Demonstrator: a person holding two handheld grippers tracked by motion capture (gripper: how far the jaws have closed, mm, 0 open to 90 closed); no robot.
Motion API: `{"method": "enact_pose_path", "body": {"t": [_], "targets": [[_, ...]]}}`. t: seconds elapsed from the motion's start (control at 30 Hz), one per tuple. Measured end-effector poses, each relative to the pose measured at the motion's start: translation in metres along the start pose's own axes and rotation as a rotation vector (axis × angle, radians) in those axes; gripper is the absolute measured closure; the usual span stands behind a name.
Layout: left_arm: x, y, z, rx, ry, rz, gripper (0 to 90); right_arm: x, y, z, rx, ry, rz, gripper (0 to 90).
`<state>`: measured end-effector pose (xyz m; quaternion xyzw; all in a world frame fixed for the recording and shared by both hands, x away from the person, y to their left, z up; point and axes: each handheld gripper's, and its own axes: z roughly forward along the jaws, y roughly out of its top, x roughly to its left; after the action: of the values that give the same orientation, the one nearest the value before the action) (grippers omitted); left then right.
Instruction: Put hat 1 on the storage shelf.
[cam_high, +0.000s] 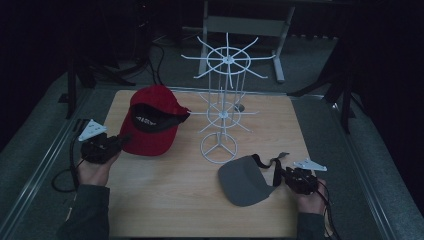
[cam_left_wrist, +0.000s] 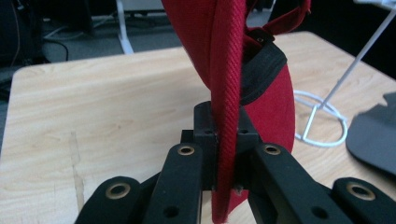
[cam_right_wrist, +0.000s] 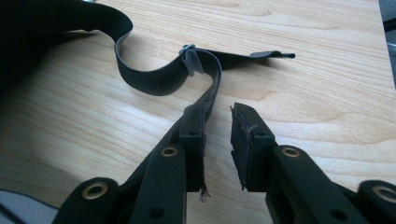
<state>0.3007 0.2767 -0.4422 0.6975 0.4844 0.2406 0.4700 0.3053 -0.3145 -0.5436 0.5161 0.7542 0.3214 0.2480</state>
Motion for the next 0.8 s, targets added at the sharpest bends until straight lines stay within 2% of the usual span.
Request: {"method": "enact_pose_path", "body": {"t": [0.47, 0.7, 0.73, 0.8], "targets": [[-0.003, 0.024, -0.011, -0.096, 0.028, -0.007, 85.9, -0.002, -0.004, 0.004, 0.01, 0.0, 0.001, 81.3], [-0.005, 0.031, -0.013, -0.116, 0.029, -0.012, 85.9, -0.003, -0.007, 0.008, 0.005, -0.003, 0.01, 84.5], [-0.006, 0.038, -0.015, -0.116, 0.036, 0.005, 85.9, -0.004, -0.008, 0.008, -0.002, -0.005, 0.02, 89.6], [-0.007, 0.042, -0.017, -0.123, 0.038, 0.01, 85.9, -0.005, -0.008, 0.009, -0.011, -0.002, 0.024, 89.9]]}}
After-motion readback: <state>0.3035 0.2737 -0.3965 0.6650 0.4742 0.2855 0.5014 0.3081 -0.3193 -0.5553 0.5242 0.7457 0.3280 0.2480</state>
